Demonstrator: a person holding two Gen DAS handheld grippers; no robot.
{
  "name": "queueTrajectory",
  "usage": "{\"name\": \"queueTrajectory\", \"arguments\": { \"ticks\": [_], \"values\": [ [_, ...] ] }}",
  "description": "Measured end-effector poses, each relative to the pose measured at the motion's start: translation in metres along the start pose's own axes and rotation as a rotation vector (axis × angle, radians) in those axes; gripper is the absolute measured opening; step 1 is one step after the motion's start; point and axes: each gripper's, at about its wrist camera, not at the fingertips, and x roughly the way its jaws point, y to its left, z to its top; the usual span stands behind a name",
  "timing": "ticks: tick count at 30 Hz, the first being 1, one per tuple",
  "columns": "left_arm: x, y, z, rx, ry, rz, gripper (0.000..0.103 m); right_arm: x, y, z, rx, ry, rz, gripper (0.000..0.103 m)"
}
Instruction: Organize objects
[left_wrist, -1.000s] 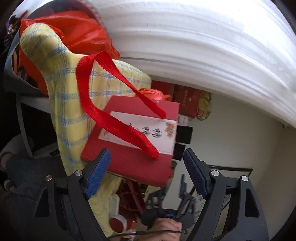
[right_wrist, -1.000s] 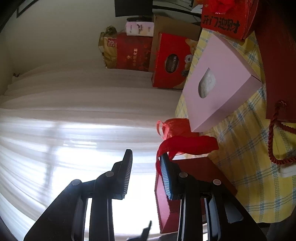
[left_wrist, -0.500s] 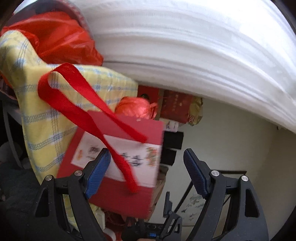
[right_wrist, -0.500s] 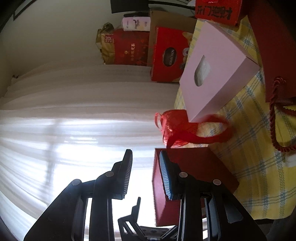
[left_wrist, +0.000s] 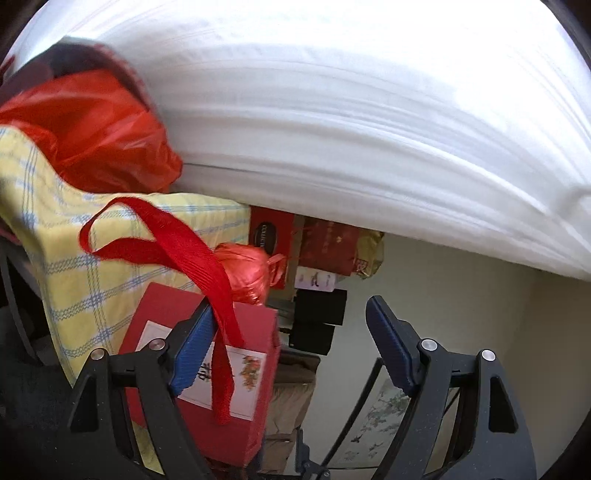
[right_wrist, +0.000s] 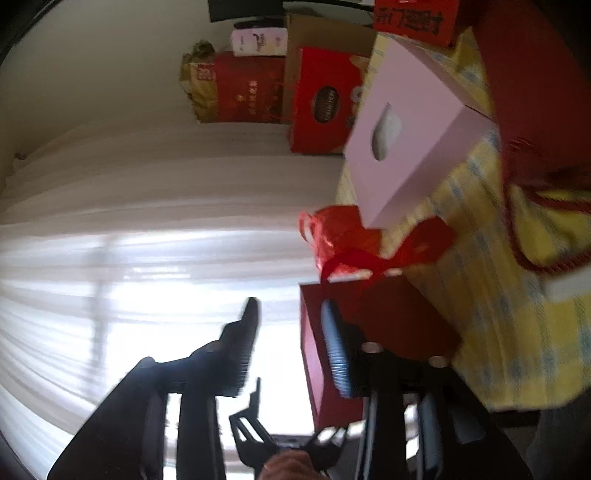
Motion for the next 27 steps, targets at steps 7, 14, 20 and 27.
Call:
{"name": "queueTrajectory", "arguments": {
  "ticks": [7, 14, 20, 27],
  "values": [
    [-0.007, 0.010, -0.007, -0.062, 0.037, -0.016, 0.078, 0.013, 0.000, -0.002, -0.021, 0.059, -0.086, 0.069],
    [-0.020, 0.009, -0.012, -0.042, 0.032, -0.001, 0.078, 0.052, -0.023, 0.014, 0.052, 0.088, -0.093, 0.063],
    [-0.012, 0.016, -0.017, -0.056, 0.087, 0.015, 0.078, 0.062, -0.030, 0.022, 0.061, 0.091, -0.067, 0.061],
    [-0.007, 0.032, -0.048, -0.116, 0.201, 0.021, 0.078, 0.065, -0.032, 0.021, 0.050, 0.092, -0.064, 0.056]
  ]
}}
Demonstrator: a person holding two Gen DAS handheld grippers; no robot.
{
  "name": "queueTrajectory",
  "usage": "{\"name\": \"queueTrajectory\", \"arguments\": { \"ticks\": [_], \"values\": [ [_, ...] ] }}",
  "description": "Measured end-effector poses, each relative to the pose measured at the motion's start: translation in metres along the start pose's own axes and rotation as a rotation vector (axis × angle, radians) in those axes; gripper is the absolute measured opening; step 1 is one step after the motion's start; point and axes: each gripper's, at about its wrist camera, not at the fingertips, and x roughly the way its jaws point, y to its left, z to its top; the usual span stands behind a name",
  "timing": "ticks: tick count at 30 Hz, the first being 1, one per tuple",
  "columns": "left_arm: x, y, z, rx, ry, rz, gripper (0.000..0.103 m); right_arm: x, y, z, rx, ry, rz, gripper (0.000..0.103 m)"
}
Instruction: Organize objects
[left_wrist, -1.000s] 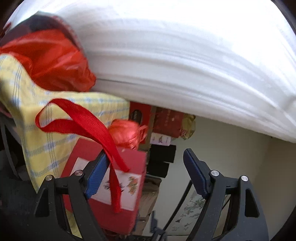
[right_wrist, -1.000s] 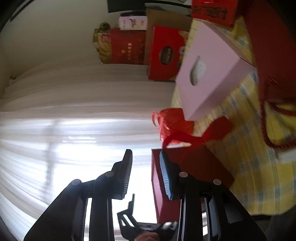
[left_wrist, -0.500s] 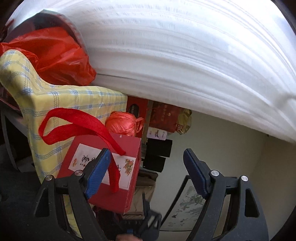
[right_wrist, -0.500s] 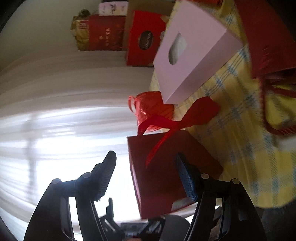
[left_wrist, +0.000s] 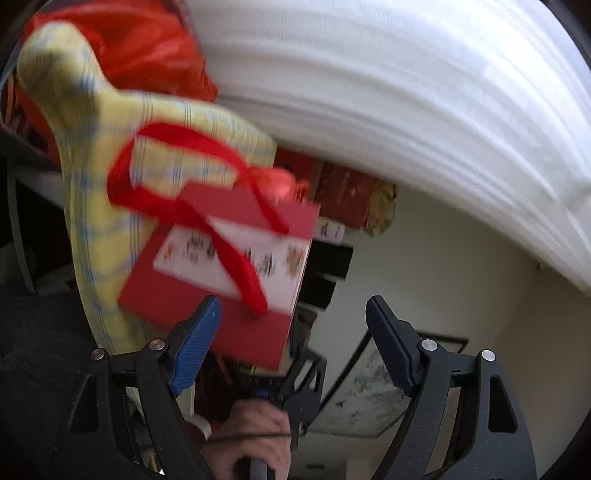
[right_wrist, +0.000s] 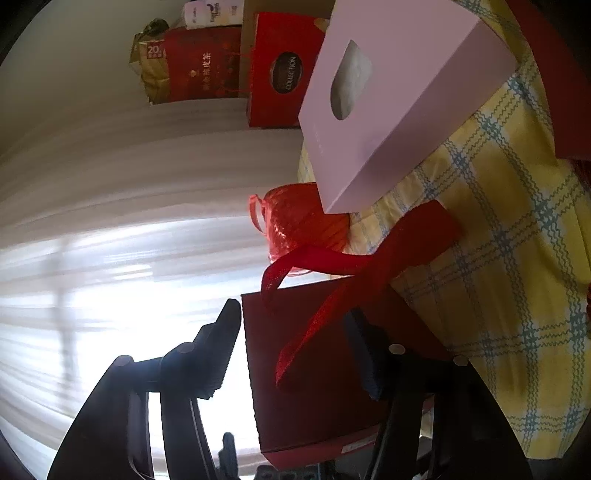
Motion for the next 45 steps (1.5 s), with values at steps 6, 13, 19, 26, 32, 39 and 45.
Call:
{"name": "queueTrajectory", "arguments": {
  "ticks": [6, 13, 19, 26, 32, 39, 45],
  "values": [
    [0.013, -0.008, 0.008, 0.020, -0.024, -0.014, 0.078, -0.001, 0.009, 0.000, -0.060, -0.009, 0.044, 0.015],
    [0.011, -0.022, 0.026, 0.021, -0.057, -0.074, 0.078, -0.021, 0.031, -0.005, -0.127, -0.072, 0.134, 0.009],
    [-0.012, -0.045, 0.040, 0.053, -0.094, -0.164, 0.078, -0.046, 0.061, -0.010, -0.189, -0.085, 0.183, 0.009],
    [-0.037, -0.093, 0.057, 0.170, -0.124, -0.250, 0.078, -0.063, 0.114, -0.017, -0.338, -0.071, 0.202, 0.010],
    [-0.046, -0.136, 0.061, 0.288, -0.097, -0.287, 0.078, -0.071, 0.137, -0.013, -0.389, -0.073, 0.182, 0.012],
    [-0.026, -0.188, 0.043, 0.447, -0.003, -0.216, 0.078, -0.077, 0.161, -0.012, -0.427, -0.040, 0.190, 0.013],
    [-0.016, -0.237, -0.010, 0.738, 0.002, -0.060, 0.077, -0.081, 0.191, -0.026, -0.512, -0.004, 0.189, 0.013]
  ]
}}
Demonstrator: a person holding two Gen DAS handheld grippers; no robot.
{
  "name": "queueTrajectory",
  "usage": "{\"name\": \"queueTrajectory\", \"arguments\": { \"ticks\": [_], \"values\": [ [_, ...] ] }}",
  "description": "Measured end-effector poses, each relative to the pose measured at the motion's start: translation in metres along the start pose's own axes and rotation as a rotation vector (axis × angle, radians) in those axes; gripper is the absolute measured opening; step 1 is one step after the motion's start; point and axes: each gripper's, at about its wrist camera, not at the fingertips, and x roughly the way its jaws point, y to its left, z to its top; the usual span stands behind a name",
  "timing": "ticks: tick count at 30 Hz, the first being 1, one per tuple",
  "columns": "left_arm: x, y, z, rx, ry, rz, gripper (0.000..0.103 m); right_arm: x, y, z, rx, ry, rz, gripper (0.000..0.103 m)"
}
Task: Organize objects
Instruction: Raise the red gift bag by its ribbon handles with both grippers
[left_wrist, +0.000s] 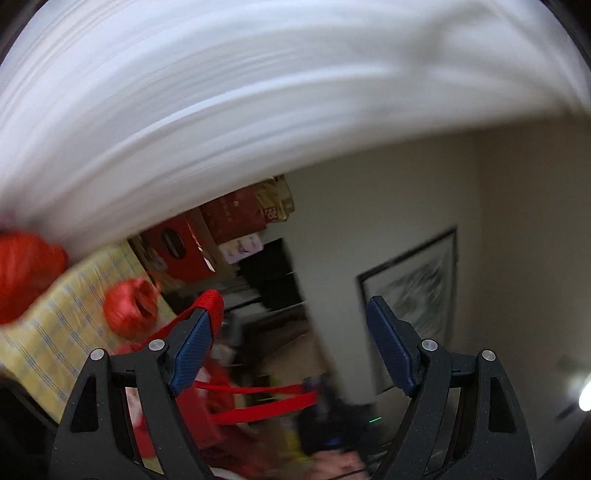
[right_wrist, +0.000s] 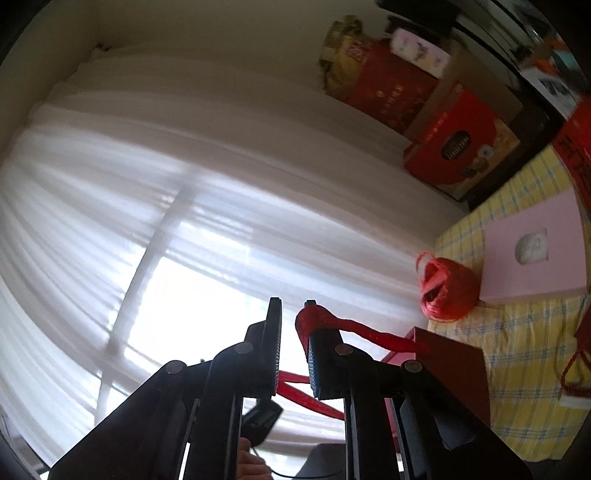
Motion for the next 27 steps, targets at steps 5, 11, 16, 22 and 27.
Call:
{"name": "queueTrajectory", "arguments": {
  "ticks": [5, 11, 16, 22, 27],
  "values": [
    [0.007, -0.063, -0.012, 0.273, 0.002, 0.185, 0.053, -0.012, 0.035, 0.004, -0.124, -0.012, -0.025, 0.013],
    [0.025, -0.121, -0.036, 0.542, 0.018, 0.445, 0.007, -0.033, 0.072, 0.010, -0.258, -0.047, -0.101, 0.013],
    [0.028, -0.162, -0.077, 0.756, 0.005, 0.592, 0.001, -0.049, 0.090, 0.005, -0.320, -0.065, -0.140, 0.013],
    [0.027, -0.182, -0.115, 0.786, 0.042, 0.559, 0.001, -0.053, 0.105, -0.011, -0.350, -0.050, -0.181, 0.012],
    [0.024, -0.193, -0.132, 0.755, 0.114, 0.488, 0.001, -0.060, 0.118, -0.031, -0.380, -0.044, -0.200, 0.012]
  ]
}}
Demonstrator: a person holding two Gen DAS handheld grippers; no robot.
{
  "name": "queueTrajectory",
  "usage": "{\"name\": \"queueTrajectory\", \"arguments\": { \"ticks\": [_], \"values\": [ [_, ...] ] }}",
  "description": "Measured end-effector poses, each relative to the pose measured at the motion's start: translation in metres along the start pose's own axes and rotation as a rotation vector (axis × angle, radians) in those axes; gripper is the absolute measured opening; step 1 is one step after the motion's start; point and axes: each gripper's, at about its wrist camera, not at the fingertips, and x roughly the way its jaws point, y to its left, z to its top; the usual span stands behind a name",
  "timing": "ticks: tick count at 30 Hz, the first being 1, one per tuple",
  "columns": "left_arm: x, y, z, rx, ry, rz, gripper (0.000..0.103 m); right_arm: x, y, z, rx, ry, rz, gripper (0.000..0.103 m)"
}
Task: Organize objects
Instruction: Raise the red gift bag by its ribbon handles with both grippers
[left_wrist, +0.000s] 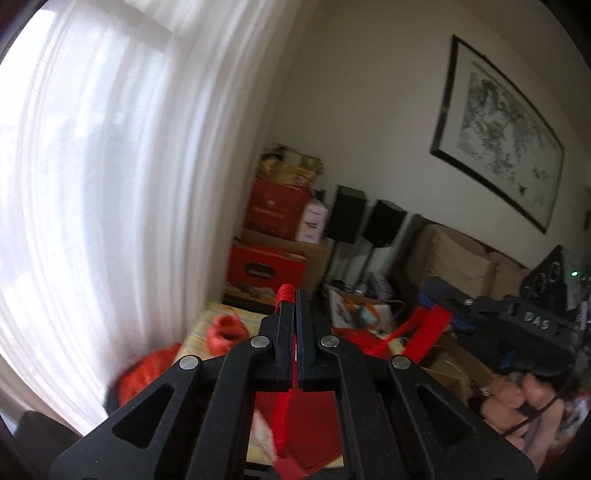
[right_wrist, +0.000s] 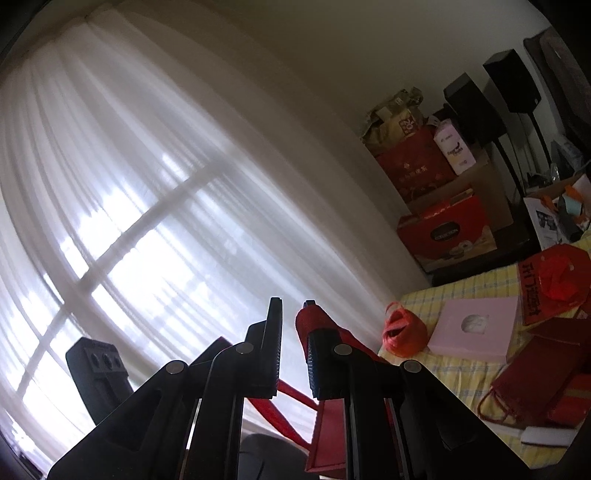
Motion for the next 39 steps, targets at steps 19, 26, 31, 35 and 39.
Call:
{"name": "queueTrajectory", "arguments": {
  "ticks": [19, 26, 31, 35, 39],
  "values": [
    [-0.014, -0.028, -0.003, 0.015, 0.028, -0.037, 0.001, -0.017, 0.042, -0.028, -0.146, 0.035, -0.148, 0.012],
    [-0.023, -0.022, 0.009, -0.041, 0.016, -0.081, 0.001, -0.017, 0.037, -0.031, -0.134, 0.076, -0.183, 0.011],
    [-0.017, -0.027, 0.010, -0.042, 0.034, -0.105, 0.001, -0.022, 0.037, -0.031, -0.138, 0.089, -0.221, 0.011],
    [-0.012, -0.036, 0.011, -0.040, 0.058, -0.139, 0.001, -0.029, 0.036, -0.024, -0.127, 0.095, -0.232, 0.011],
    [-0.008, -0.047, 0.014, -0.049, 0.072, -0.176, 0.001, -0.039, 0.034, -0.013, -0.114, 0.086, -0.249, 0.011]
  ]
}}
